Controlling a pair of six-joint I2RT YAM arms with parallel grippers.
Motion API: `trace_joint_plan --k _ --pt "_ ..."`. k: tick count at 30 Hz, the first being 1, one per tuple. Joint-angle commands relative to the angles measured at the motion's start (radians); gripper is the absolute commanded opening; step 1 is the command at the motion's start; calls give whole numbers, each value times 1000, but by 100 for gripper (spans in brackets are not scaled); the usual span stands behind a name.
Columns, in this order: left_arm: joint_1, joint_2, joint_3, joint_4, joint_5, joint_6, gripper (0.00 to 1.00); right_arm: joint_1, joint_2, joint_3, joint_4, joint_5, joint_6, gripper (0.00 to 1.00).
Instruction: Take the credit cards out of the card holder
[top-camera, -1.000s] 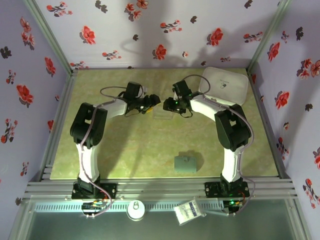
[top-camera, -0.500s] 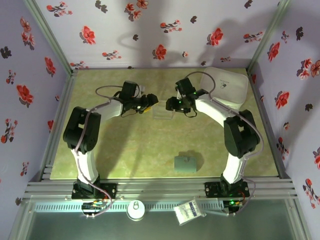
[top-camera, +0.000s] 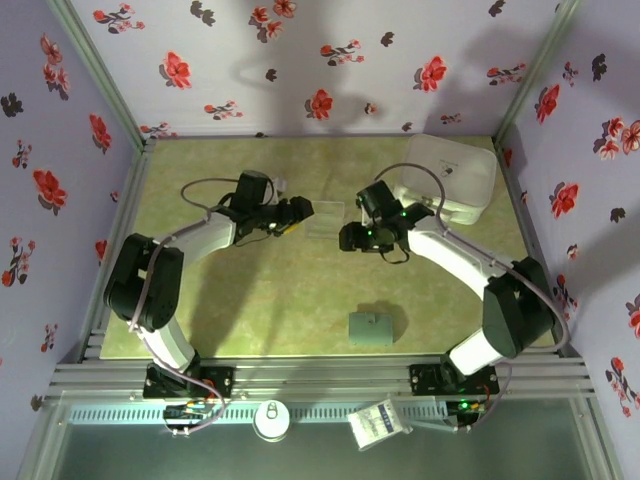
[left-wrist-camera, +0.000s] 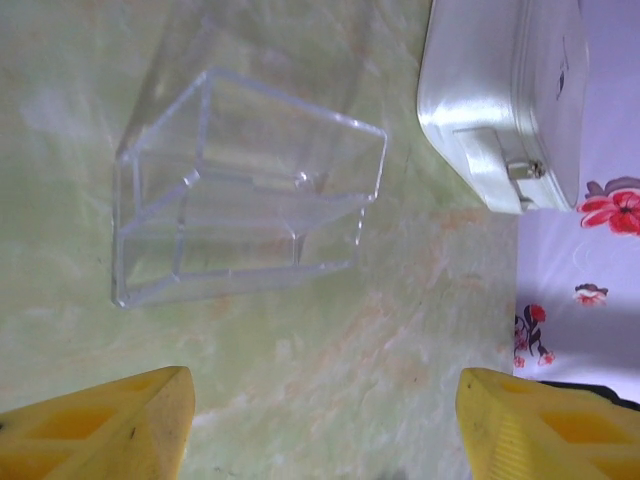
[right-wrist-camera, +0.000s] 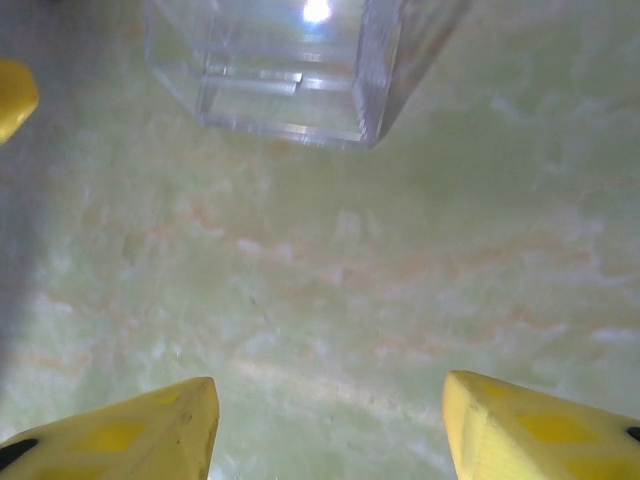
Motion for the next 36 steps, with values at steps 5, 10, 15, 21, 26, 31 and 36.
trace_joint_plan --k 5,10,15,21,26,31,36 --pt "-29 -69 -45 -3 -19 6 70 96 -169 -123 -120 57 76 62" --pt "-37 -94 -59 -11 -20 9 70 162 -314 -234 -140 44 161 63" --pt "-37 -115 -75 -14 -31 11 70 253 -415 -337 -163 36 259 63" --pt "-38 -125 -86 -5 -35 2 70 399 -479 -433 -143 29 400 63" --pt "-38 -134 -105 -1 -43 2 70 503 -474 -501 -88 3 473 65" --pt "-37 -131 -118 13 -48 -3 69 592 -412 -530 0 -4 528 69" --pt "-37 -116 -124 43 -48 -21 69 615 -291 -490 57 -26 500 71"
